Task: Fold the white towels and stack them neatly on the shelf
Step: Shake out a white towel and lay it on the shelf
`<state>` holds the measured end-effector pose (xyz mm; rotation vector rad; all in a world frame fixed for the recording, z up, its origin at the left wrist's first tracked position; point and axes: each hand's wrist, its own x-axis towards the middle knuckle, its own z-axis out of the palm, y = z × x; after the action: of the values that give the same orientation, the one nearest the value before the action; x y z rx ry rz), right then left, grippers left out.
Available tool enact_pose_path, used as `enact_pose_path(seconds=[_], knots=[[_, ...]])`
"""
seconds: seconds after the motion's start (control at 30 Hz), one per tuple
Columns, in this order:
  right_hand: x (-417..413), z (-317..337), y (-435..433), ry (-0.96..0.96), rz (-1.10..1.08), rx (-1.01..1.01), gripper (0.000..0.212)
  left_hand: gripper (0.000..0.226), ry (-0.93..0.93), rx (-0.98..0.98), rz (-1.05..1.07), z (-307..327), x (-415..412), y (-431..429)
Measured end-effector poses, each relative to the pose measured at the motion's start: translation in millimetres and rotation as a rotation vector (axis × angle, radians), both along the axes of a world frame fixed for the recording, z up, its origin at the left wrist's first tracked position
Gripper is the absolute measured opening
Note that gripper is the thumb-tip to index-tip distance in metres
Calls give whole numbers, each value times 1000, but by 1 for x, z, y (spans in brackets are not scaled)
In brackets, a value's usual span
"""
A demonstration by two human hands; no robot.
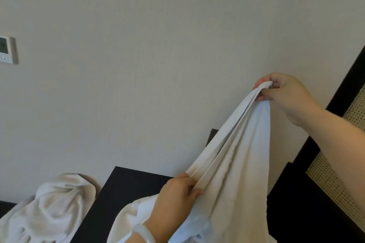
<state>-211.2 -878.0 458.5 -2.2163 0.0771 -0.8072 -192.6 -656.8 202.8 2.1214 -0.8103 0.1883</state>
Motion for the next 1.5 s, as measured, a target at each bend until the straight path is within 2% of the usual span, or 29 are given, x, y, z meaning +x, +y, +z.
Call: enact_pose_path(seconds=[0.13, 0.23, 0.33, 0.4, 0.47, 0.53, 0.63, 0.77, 0.9, 0.97, 1.07, 1.13, 1.2, 1.27, 1.4, 1.5], knots=[[-5, 5, -16, 12, -37, 41, 30, 21, 141, -157, 77, 13, 10, 13], [-15, 1, -38, 47, -129, 49, 23, 28, 72, -199, 173, 48, 48, 35], [-24, -4, -59, 93, -227, -21, 24, 36, -114, -106, 214, 125, 90, 47], [-26, 8, -67, 63, -257, -49, 25, 36, -270, -84, 212, 200, 108, 45], [-31, 37, -71, -56, -270, -25, 23, 30, -445, -79, 200, 288, 109, 37], [-39, 79, -71, -256, -281, 24, 16, 25, -642, -97, 188, 371, 97, 29], [-53, 134, -75, -433, -242, 93, 14, 26, -885, -98, 176, 441, 81, 25], [-62, 143, -90, -348, -230, 72, 8, 24, -964, 199, 204, 428, 78, 33], [-61, 129, -93, -263, -220, 117, 11, 22, -917, 430, 199, 399, 80, 49], [-61, 139, -85, -330, -205, 145, 8, 25, -943, 367, 233, 413, 81, 55], [-60, 163, -77, -441, -196, 131, 10, 36, -1063, 107, 203, 434, 86, 67], [-60, 169, -78, -401, -181, 100, 14, 41, -1137, 164, 87, 423, 92, 76], [-57, 162, -82, -300, -176, 63, 14, 46, -1095, 304, -28, 396, 105, 81], [-55, 155, -84, -218, -149, 36, 13, 57, -1048, 350, -17, 378, 117, 84], [-71, 161, -82, -324, 56, 146, 16, 56, -1052, 134, 82, 399, 113, 79], [-90, 161, -84, -390, 146, 167, 19, 54, -962, 105, 64, 412, 105, 72]])
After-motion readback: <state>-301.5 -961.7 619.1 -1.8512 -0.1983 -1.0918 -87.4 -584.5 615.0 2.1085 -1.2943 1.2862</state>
